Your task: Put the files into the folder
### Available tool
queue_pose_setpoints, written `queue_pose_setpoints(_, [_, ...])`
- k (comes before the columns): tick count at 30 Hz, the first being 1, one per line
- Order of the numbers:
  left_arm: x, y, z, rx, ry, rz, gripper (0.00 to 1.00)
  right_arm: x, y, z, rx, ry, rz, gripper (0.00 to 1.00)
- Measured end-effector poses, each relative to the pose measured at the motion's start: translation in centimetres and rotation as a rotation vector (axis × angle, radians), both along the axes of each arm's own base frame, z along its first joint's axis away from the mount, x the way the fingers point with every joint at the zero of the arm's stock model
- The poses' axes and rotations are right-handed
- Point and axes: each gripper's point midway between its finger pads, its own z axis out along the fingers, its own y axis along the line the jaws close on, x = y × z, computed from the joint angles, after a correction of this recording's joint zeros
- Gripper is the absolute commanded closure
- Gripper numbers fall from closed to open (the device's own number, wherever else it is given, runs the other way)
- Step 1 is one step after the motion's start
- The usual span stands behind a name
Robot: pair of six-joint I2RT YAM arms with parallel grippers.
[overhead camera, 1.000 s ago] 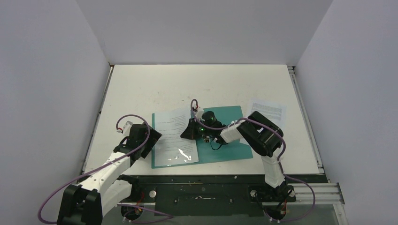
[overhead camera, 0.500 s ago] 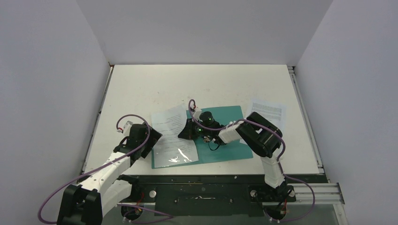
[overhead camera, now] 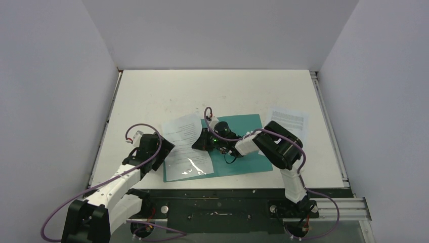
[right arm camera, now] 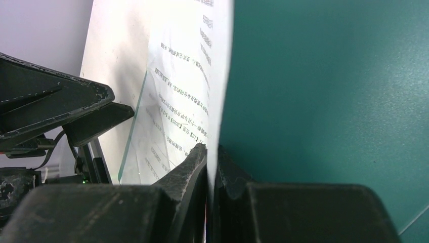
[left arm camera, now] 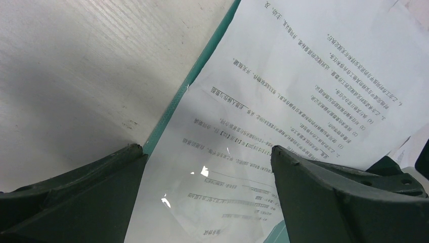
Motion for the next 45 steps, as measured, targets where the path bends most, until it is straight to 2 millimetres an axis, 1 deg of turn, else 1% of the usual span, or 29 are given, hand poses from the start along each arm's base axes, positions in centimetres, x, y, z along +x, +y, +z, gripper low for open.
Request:
queue_pose_setpoints(17, [-0.3, -0.2, 0.1, -0.013, 0.002, -0.010, 0.04, -0.3, -0.5, -0.3, 0.026, 0.027, -0.082, 0.95])
queue_pose_setpoints(33, [-0.6, -0.3, 0.1, -0.017, 0.003, -0.013, 0.04, 0.1, -1.0, -0.4, 0.036, 0.067, -0.156, 0.95])
queue_pose_setpoints(45, [-0.6, -0.3, 0.0, -0.017, 0.004, -0.013, 0.04, 0.1, -1.2, -0.4, 0.030, 0.079, -0.172, 0.95])
